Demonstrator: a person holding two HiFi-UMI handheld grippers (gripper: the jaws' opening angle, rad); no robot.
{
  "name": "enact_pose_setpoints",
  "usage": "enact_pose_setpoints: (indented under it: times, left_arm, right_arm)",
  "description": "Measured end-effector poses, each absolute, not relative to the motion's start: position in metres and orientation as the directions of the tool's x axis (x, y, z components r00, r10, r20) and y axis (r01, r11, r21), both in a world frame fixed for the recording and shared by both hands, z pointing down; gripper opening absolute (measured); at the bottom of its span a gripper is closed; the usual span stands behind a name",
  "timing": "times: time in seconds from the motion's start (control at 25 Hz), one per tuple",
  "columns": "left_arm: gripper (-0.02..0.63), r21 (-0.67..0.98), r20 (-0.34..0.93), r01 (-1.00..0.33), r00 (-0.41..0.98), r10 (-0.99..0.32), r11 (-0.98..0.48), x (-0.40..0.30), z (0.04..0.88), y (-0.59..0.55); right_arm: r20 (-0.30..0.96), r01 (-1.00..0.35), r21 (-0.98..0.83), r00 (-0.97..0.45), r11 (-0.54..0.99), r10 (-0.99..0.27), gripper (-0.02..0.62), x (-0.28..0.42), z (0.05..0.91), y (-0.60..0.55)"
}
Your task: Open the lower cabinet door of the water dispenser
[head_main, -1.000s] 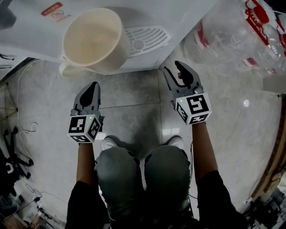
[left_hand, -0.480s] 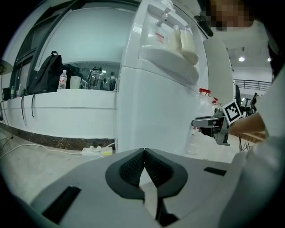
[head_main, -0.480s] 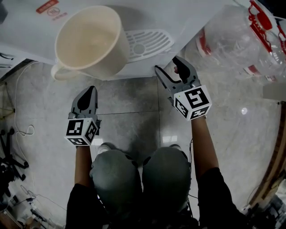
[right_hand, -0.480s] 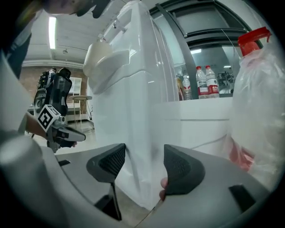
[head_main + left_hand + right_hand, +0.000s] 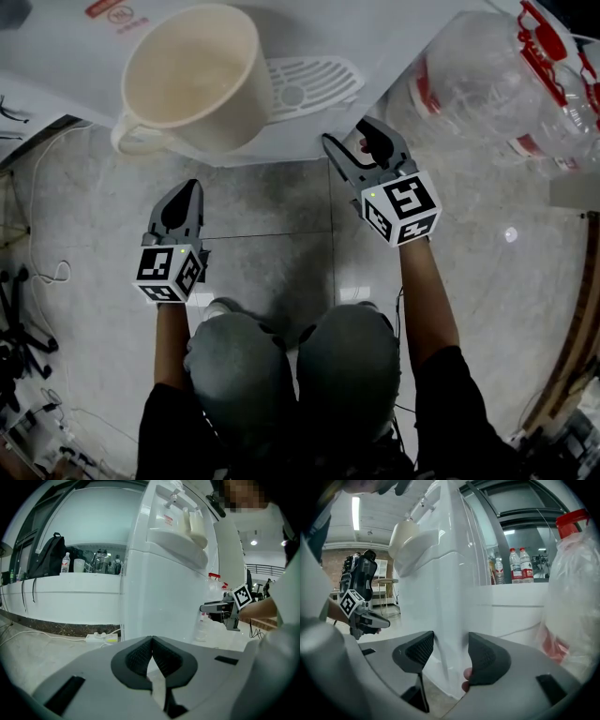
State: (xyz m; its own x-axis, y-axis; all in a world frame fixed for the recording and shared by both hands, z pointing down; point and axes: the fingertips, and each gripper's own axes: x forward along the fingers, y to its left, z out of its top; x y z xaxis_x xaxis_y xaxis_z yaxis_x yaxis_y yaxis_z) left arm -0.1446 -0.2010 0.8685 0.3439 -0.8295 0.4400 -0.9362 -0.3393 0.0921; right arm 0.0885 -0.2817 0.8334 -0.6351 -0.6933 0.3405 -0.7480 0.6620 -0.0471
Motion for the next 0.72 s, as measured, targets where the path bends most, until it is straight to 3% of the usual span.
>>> enact_pose_setpoints:
  times: [0.72]
  left_arm:
    - [0.011, 0.109, 0.448, -0.917, 0.39, -0.804, -0.384, -0.133, 0.876, -0.202]
  right_arm:
    - [0.359, -0.783, -0.025, -0.587, 0.621, -0.726, 0.213, 0.09, 0.833, -0.278]
